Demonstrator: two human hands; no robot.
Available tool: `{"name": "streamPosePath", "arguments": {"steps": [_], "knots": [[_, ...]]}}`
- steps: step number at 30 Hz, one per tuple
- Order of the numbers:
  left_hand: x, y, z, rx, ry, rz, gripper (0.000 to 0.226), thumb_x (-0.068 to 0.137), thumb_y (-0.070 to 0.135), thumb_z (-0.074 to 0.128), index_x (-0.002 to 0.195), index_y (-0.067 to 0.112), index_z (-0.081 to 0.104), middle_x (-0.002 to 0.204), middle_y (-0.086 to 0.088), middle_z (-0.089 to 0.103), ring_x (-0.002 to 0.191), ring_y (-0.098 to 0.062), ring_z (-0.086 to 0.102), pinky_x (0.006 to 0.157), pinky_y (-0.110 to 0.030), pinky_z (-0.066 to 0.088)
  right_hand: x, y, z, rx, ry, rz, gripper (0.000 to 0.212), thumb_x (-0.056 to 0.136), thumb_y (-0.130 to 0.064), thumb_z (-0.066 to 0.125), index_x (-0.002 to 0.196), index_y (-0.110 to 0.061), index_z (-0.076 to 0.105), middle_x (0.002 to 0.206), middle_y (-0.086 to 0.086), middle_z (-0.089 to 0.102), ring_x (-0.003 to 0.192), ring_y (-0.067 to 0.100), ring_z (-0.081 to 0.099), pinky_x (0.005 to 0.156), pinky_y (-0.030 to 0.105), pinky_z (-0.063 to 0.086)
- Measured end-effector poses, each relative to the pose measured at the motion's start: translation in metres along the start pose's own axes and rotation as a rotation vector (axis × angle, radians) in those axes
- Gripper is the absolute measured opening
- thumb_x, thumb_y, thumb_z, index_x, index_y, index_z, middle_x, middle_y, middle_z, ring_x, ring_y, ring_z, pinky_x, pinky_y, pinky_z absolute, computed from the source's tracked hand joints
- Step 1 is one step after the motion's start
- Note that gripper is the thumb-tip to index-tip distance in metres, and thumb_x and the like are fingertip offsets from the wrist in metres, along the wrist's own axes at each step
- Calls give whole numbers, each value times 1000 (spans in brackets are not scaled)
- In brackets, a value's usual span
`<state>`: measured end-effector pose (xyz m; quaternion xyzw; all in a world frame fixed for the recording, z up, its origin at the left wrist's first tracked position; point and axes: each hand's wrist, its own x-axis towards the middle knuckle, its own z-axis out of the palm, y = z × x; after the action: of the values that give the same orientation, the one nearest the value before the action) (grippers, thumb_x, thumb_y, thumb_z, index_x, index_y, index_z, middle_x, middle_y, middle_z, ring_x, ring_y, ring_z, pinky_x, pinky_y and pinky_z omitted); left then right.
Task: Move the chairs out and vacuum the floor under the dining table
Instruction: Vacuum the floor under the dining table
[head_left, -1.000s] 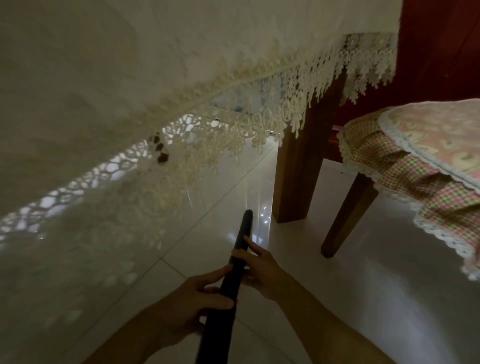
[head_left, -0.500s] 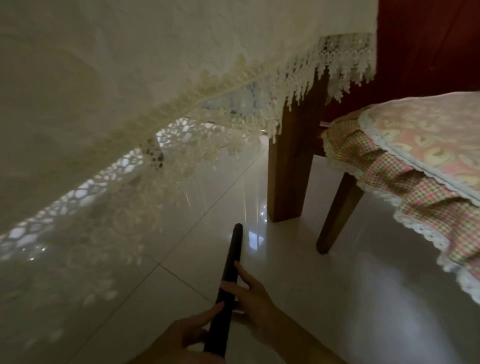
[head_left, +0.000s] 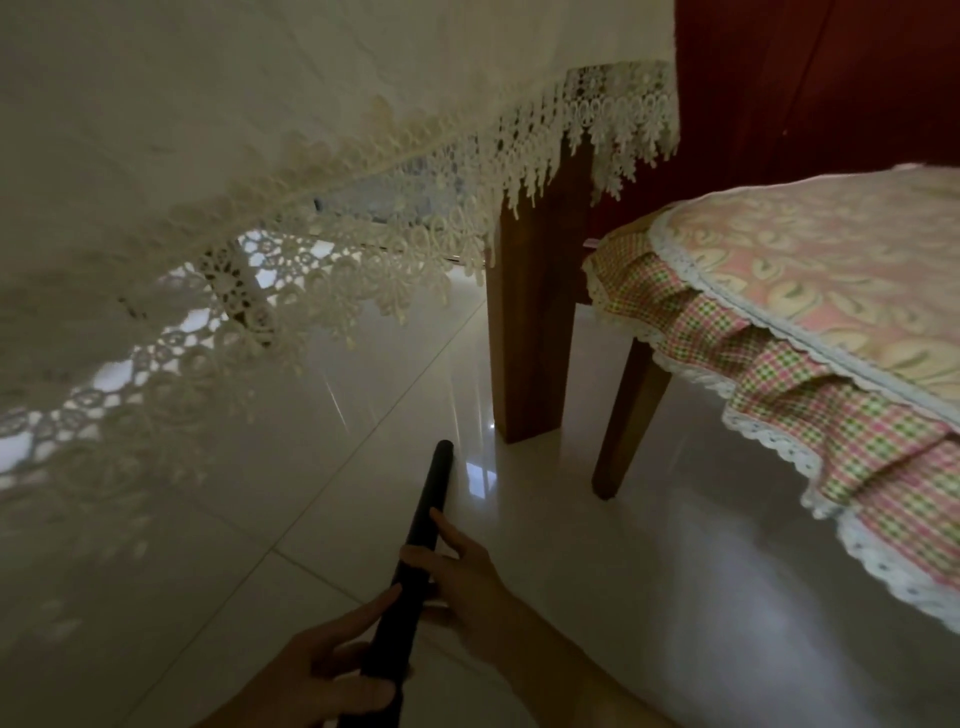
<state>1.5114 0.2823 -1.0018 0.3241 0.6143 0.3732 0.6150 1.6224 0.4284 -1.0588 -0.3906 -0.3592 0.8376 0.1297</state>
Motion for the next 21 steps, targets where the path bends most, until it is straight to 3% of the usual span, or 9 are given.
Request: {"name": "streamPosePath", "arguments": {"steps": [3, 8, 12, 21], "knots": [[11, 5, 10, 29, -17, -10, 107, 47, 30, 91, 141, 35, 40, 119, -5, 72, 113, -20, 67, 85, -23, 53, 1, -5, -16, 2, 29, -44, 77, 83, -7, 76, 147, -32, 42, 107, 14, 71, 87, 27, 72, 65, 33, 59], [27, 23, 27, -72, 79, -113, 87, 60, 11, 83, 137, 37, 53, 109, -7, 74, 105, -24, 69, 90, -46, 56, 12, -17, -34, 3, 52, -94, 71, 86, -12, 73, 147, -32, 42, 109, 10, 71, 91, 26, 70, 64, 32, 57], [38, 28, 23, -113, 148, -127, 74, 82, 1, 74, 142, 35, 48, 108, -5, 73, 99, -23, 71, 75, -37, 58, 27, -25, -31, -28, 54, -100, 68, 88, -12, 70, 147, -32, 42, 109, 10, 68, 93, 27, 67, 62, 29, 56], [21, 12, -20, -150, 260, -102, 72, 84, 1, 71, 141, 38, 48, 106, -7, 74, 88, -23, 72, 70, -35, 58, 69, -20, 20, -119, -36, -46, 65, 89, -10, 68, 145, -30, 43, 113, 13, 64, 93, 27, 66, 63, 30, 56]]}}
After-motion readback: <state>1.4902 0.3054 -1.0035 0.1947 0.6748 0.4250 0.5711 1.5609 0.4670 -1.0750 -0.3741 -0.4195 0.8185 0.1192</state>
